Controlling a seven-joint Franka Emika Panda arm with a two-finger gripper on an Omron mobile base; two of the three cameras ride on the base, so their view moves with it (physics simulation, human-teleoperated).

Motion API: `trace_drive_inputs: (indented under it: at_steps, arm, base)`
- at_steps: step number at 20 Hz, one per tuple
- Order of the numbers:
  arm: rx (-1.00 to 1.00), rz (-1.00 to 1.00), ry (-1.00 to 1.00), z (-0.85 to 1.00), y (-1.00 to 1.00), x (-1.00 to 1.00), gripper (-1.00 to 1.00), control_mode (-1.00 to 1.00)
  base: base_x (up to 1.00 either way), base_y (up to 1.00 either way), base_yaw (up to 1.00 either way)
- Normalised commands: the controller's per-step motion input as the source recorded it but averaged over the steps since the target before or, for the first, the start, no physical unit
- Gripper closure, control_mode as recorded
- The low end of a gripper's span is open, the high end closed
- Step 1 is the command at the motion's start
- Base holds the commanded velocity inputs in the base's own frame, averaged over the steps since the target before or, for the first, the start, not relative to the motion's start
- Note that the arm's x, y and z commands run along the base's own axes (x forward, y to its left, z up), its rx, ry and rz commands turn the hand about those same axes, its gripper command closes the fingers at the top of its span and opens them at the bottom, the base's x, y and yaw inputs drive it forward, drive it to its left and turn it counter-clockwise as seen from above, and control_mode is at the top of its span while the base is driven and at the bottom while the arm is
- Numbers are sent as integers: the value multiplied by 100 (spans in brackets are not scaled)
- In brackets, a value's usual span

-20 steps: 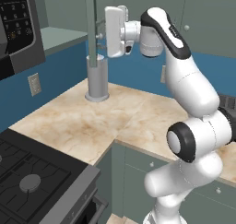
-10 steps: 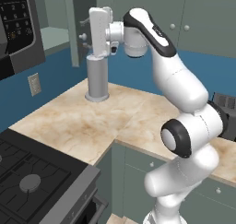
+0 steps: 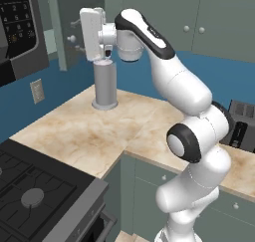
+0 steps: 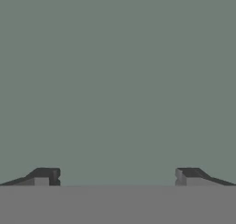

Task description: Close all open cabinet doors.

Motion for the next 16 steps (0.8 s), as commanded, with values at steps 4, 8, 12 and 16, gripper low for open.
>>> trace_drive_inputs:
  at_steps: [4,8,12,16]
  arm:
    - [-8,-3,0,0,51,34,-100,-100]
    - [-8,-2,0,0,43,29,-100,-100]
    - [-7,-2,0,-5,27,23,-100,-100]
    - [-5,-2,0,-9,21,23,-100,-100]
  base:
    - [0,0,0]
    - [0,0,0]
    - [0,0,0]
    - [0,0,0]
